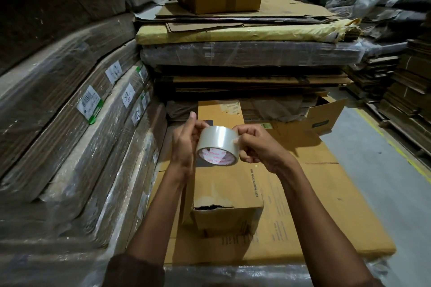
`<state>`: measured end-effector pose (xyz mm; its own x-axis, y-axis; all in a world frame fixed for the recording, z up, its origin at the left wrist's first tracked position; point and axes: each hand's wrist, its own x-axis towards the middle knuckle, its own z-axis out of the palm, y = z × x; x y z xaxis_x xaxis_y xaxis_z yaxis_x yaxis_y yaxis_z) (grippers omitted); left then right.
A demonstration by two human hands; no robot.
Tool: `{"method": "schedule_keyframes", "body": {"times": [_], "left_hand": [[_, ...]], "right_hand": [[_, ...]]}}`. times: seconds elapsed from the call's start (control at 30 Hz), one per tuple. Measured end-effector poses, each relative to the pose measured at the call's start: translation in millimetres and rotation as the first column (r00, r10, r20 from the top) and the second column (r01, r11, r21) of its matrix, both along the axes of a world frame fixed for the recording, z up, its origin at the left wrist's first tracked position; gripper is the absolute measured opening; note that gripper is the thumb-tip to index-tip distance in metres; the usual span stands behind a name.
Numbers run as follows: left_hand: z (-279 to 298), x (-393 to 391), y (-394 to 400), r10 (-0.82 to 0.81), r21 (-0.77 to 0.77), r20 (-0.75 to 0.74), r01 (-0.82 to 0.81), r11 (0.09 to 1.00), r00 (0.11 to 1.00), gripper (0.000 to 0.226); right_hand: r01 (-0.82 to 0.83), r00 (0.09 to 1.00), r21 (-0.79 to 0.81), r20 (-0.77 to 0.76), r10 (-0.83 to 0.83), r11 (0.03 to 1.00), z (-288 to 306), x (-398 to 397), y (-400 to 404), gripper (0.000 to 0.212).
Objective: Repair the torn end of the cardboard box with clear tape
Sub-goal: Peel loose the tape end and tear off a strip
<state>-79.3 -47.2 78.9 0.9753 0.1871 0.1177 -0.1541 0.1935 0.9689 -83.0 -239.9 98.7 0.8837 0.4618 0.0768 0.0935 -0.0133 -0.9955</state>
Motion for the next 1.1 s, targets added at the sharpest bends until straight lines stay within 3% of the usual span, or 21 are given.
{"method": "schedule_keyframes", "body": {"times": [0.07,0.13,0.2,0.33,0.47,0.7,0.8,1.1], "left_hand": [[13,-4,-4,-0.087,0.211,0.165,0.051,0.976,0.982,0.055],[19,-8,-11,-0.158,0.474,0.236,0.029,0.88,0.959,0.056],[20,-7,-18,-0.108,0.572,0.274,-0.072,0.817,0.956,0.057],[25,-4,-17,-0.073,0.293,0.174,0.02,0.956,0.982,0.059],[33,-2,-17,-0.088,0.116,0.068,0.079,0.99,0.994,0.057],[42,-7,-22,-0.16,0.303,0.175,0.101,0.948,0.971,0.06],[44,-8,-24,-0.172,0.363,0.194,0.092,0.927,0.966,0.063],[36,-7,-20,-0.151,0.298,0.139,0.104,0.949,0.979,0.054]], "right_hand": [[0.041,0.999,-0.127,0.016,-0.039,0.991,1,-2,0,0.021],[0.057,0.998,-0.185,0.031,-0.052,0.981,0,-5,5,0.02],[0.064,0.998,-0.184,0.035,-0.059,0.981,0,-9,8,0.02],[0.04,0.999,-0.114,0.02,-0.038,0.993,0,-13,4,0.017],[0.026,1.0,-0.035,0.007,-0.026,0.999,0,-16,0,0.017],[0.062,0.998,-0.093,0.04,-0.058,0.994,9,-22,2,0.027],[0.078,0.996,-0.098,0.04,-0.074,0.992,8,-23,3,0.021],[0.053,0.998,-0.127,0.031,-0.049,0.991,6,-21,1,0.014]]}}
